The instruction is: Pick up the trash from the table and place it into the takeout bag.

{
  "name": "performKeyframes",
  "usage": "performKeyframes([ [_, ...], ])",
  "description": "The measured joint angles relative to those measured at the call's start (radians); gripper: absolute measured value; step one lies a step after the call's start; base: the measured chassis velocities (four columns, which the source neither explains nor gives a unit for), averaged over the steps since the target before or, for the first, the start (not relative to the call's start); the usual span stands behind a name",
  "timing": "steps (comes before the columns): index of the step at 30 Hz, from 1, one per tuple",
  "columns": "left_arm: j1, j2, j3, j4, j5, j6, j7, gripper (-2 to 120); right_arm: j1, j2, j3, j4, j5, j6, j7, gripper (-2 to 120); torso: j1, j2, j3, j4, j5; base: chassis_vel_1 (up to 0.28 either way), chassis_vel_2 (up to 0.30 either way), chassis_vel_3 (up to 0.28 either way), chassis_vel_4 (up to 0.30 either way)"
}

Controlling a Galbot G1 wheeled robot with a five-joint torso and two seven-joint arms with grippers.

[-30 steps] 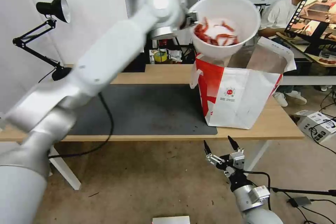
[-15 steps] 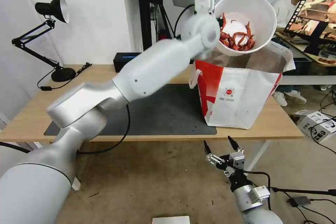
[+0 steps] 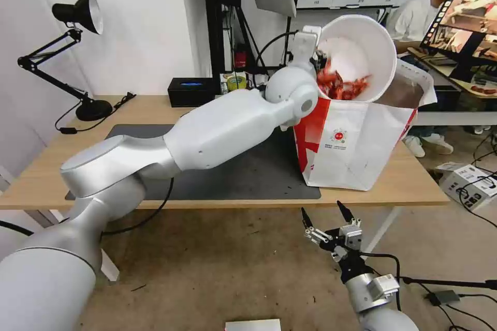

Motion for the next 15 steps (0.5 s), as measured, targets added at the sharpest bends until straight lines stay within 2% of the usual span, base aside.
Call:
performKeyframes([
  [2,0.001,0.012,0.000,-0.030,-0.067,0.059,0.009,0,0.000,0.000,0.000,0.000,0.000,0.000,0.000,100,0.000,0.000,0.000,-0.0002,0.0000,0.000,0.000,0.000,0.000],
  [3,0.001,0.012,0.000,-0.030,-0.067,0.059,0.009,0,0.000,0.000,0.000,0.000,0.000,0.000,0.000,100,0.000,0.000,0.000,-0.0002,0.0000,0.000,0.000,0.000,0.000],
  [5,-0.001,0.017,-0.002,-0.041,-0.107,0.103,0.010,2,0.000,0.000,0.000,0.000,0.000,0.000,0.000,100,0.000,0.000,0.000,-0.0003,0.0000,0.000,0.000,0.000,0.000],
  [9,-0.004,0.021,-0.009,-0.054,-0.159,0.168,0.003,17,0.000,0.000,0.000,0.000,0.000,0.000,0.000,100,0.000,0.000,0.000,-0.0003,0.0000,0.000,0.000,0.000,0.000],
  [14,-0.003,0.033,-0.017,-0.061,-0.210,0.190,-0.014,34,0.000,0.000,0.000,0.000,0.000,0.000,0.000,100,0.000,0.000,0.000,-0.0003,0.0000,0.000,0.000,0.000,0.000],
  [15,-0.003,0.033,-0.017,-0.061,-0.210,0.190,-0.014,34,0.000,0.000,0.000,0.000,0.000,0.000,0.000,100,0.000,0.000,0.000,-0.0003,0.0000,0.000,0.000,0.000,0.000],
])
